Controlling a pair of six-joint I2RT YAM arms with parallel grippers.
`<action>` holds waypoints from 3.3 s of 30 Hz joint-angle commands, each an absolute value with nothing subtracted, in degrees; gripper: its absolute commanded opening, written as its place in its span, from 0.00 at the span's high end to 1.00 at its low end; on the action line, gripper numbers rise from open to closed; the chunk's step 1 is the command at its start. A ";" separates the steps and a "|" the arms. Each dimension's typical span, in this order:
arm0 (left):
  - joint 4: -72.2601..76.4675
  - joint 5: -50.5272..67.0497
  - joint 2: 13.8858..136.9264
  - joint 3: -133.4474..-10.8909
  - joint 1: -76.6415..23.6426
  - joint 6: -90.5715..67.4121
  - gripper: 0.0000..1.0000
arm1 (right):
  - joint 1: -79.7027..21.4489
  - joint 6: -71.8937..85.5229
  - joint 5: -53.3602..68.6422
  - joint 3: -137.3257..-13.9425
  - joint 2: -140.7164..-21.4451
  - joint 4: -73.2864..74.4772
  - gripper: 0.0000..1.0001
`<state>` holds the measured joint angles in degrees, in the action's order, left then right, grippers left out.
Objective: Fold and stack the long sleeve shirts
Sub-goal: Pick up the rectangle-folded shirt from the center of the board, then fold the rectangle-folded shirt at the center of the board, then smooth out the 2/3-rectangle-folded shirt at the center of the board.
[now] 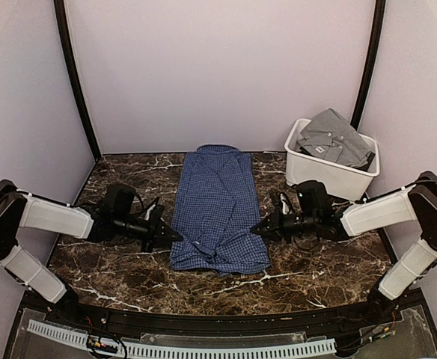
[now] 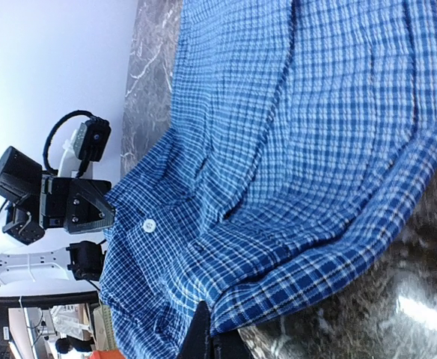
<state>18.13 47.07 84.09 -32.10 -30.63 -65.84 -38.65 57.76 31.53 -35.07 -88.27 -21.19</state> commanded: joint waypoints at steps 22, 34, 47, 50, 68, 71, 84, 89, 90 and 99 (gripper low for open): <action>39.02 36.06 109.41 -49.01 -22.76 -76.03 1.00 | -29.76 62.81 25.60 -51.56 -110.65 -32.00 1.00; 34.94 35.24 110.20 -50.58 -22.15 -71.84 1.00 | -29.09 63.53 23.90 -49.26 -110.43 -32.26 1.00; 28.39 34.44 108.57 -55.70 -21.68 -66.16 0.51 | -29.00 58.14 22.60 -53.22 -104.04 -25.77 0.57; 25.96 33.53 106.08 -56.68 -21.19 -62.52 0.39 | -29.08 55.10 20.77 -53.97 -100.80 -22.43 0.44; 8.64 31.55 101.13 -61.85 -21.42 -44.82 0.60 | -37.60 33.97 11.93 -67.09 -103.85 -3.89 0.55; 7.45 32.21 103.94 -63.65 -21.88 -44.10 0.74 | -38.03 32.21 13.45 -73.02 -110.69 -1.62 0.67; 4.30 32.27 114.43 -72.71 -22.15 -43.39 0.87 | -37.75 27.80 10.71 -106.05 -136.59 17.27 0.83; 2.37 30.97 116.63 -74.47 -22.15 -42.46 0.87 | -37.54 29.04 8.71 -104.46 -135.13 16.24 0.71; 2.02 30.69 117.18 -74.67 -22.15 -42.19 0.87 | -37.53 29.23 8.30 -104.34 -134.92 16.43 0.70; -5.07 24.97 122.19 -81.80 -21.70 -39.15 0.87 | -33.21 30.06 9.13 -100.36 -131.66 15.29 0.53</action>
<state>-0.21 27.99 120.44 -78.02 -21.91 -41.69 -36.53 29.65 9.17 -102.04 -134.39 14.55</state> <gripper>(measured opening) 0.127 0.464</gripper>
